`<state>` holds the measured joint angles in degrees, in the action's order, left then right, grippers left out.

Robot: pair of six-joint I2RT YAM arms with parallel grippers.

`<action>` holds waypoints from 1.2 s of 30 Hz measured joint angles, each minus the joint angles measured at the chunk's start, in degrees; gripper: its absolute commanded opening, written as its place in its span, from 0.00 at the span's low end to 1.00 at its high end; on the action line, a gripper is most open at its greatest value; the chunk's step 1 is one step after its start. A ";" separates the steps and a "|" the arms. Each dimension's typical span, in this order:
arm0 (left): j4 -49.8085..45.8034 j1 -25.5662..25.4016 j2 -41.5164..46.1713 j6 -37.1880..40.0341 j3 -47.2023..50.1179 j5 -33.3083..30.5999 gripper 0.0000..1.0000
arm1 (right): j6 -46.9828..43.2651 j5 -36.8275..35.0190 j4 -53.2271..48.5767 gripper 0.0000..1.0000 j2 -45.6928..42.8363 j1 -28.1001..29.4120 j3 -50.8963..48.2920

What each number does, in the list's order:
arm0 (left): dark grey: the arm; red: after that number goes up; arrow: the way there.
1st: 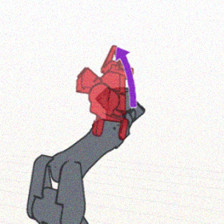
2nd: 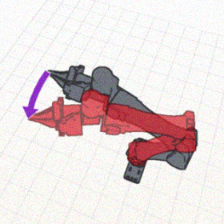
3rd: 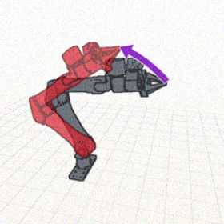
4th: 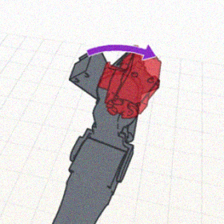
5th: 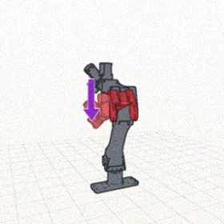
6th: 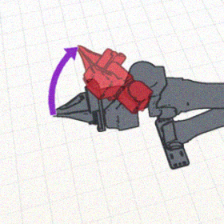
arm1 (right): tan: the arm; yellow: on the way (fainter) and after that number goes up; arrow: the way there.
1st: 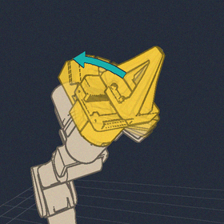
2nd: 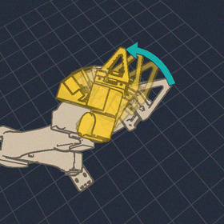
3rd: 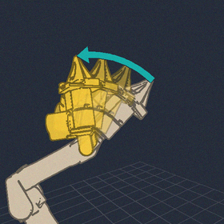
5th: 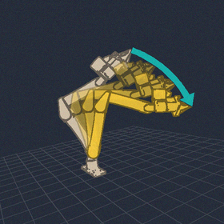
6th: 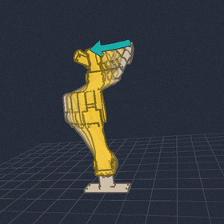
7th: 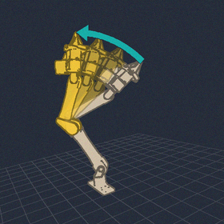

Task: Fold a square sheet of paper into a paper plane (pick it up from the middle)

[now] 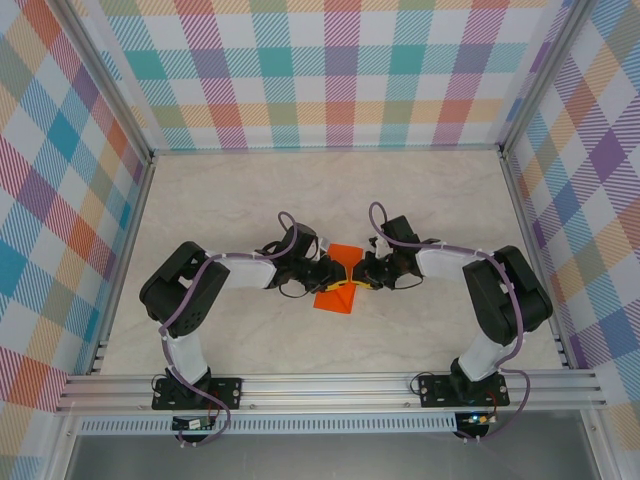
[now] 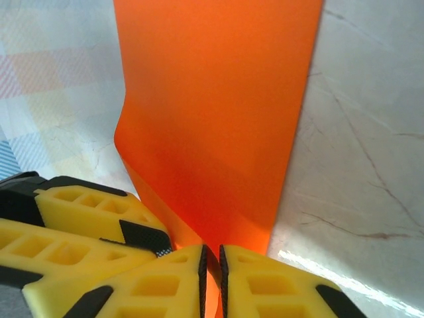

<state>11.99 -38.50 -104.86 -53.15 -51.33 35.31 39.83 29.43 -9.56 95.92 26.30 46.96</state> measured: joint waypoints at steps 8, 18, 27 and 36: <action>0.04 0.00 0.00 0.00 0.00 0.07 0.22 | -0.46 -0.57 -0.63 0.08 2.14 0.00 1.90; 0.20 0.00 -0.04 0.00 0.00 0.20 0.21 | -1.75 -1.60 -1.99 0.09 4.02 0.00 3.10; 0.20 0.00 -1.16 0.00 0.00 0.22 0.20 | -1.77 -1.99 -2.32 0.09 4.66 0.00 3.56; 0.17 0.00 -1.73 0.00 0.00 0.20 0.20 | -1.77 -2.05 -2.58 0.09 5.84 0.00 3.87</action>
<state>12.16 -38.50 -106.59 -53.15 -51.33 35.51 38.06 27.38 -12.14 101.75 26.30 50.83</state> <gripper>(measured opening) 0.204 0.087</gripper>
